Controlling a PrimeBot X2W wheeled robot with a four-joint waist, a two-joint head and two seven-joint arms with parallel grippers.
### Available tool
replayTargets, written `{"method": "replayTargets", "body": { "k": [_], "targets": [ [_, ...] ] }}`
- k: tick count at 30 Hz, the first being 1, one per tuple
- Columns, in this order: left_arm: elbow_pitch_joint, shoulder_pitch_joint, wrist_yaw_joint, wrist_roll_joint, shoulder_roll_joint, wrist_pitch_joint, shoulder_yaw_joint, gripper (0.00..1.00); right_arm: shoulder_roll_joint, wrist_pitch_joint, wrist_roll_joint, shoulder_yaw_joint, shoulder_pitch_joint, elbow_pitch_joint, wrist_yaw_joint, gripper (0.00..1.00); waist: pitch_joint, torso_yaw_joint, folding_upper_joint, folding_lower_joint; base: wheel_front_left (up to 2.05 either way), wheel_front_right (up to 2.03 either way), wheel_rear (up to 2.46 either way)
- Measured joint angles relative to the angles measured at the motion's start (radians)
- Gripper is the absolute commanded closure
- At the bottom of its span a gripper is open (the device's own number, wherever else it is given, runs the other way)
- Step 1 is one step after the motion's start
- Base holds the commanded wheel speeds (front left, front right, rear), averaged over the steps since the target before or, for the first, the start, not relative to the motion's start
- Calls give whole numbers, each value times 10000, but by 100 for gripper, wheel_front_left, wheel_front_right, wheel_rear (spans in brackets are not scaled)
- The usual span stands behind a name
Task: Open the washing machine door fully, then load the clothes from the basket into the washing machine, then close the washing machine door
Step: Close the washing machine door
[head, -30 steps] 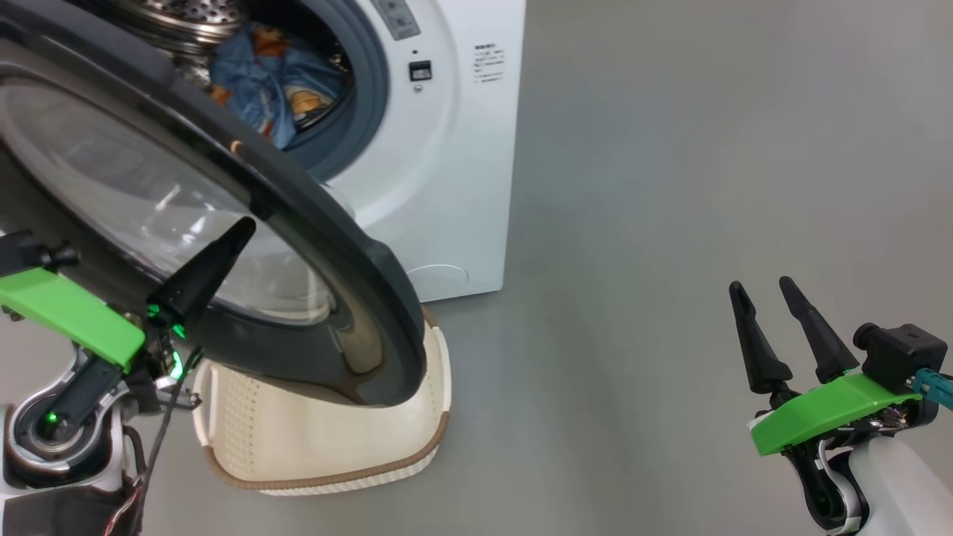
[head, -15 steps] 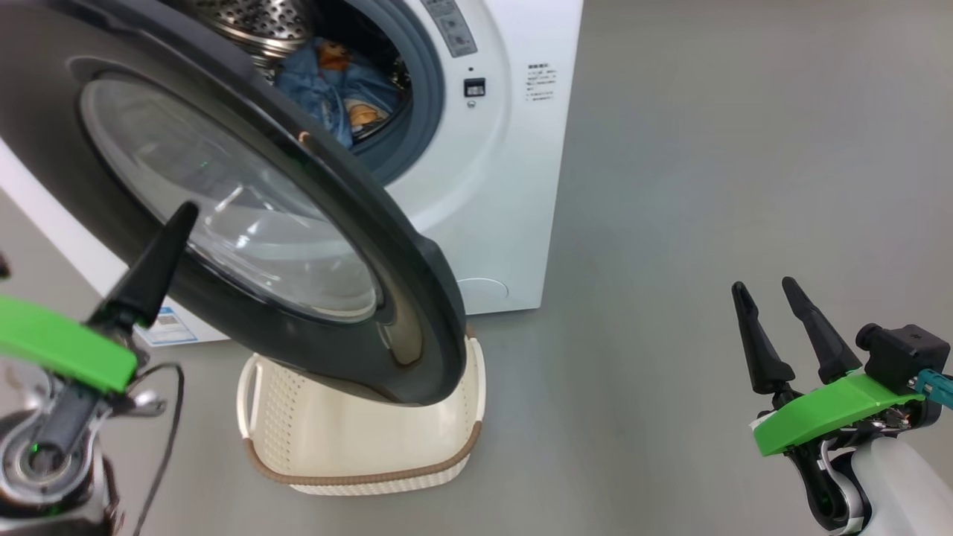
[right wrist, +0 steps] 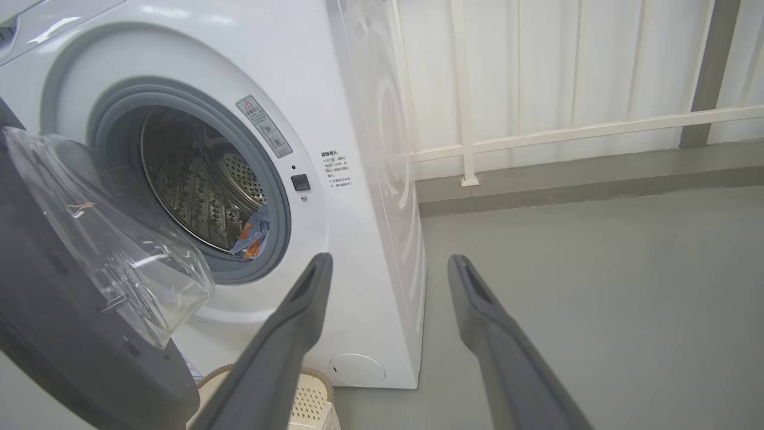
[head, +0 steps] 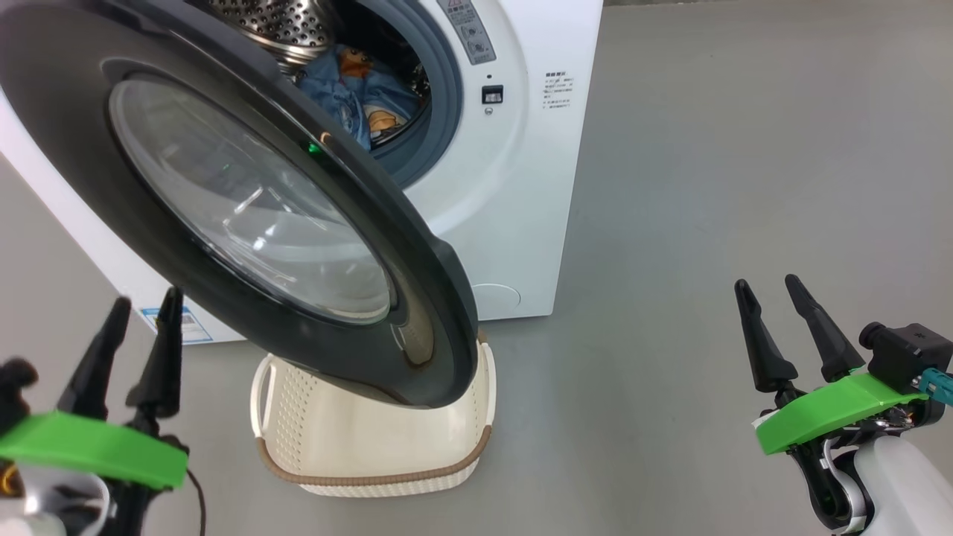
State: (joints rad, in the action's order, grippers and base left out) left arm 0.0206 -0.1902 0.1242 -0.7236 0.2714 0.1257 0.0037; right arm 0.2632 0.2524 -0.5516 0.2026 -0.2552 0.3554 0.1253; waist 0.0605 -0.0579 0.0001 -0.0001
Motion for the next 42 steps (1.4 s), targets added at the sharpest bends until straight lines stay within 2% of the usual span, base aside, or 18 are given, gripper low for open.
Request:
{"method": "replayTargets", "body": {
  "k": [10, 16, 26, 42],
  "targets": [
    [777, 582, 0, 1363, 107, -2382, -138, 0, 13, 0, 0, 2, 3, -42, 0, 0, -54, -30, 0, 1, 0, 0, 0],
    [1246, 935, -104, 1768, 88, -3087, -174, 0, 25, 0, 0, -6, 4, -58, 0, 0, 9, -19, 0, 1, 0, 0, 0],
    [1730, 1023, -209, 2184, -171, -3643, -207, 0, 92, 0, 2, -6, 4, -58, 0, 0, 33, 74, 0, 2, 0, 0, 0],
    [2176, 1065, -207, 2255, -270, -3724, -324, 0, 178, 0, 56, 171, 4, -2, 0, 0, -55, 110, 0, 1, 0, 0, 0]
  ]
}}
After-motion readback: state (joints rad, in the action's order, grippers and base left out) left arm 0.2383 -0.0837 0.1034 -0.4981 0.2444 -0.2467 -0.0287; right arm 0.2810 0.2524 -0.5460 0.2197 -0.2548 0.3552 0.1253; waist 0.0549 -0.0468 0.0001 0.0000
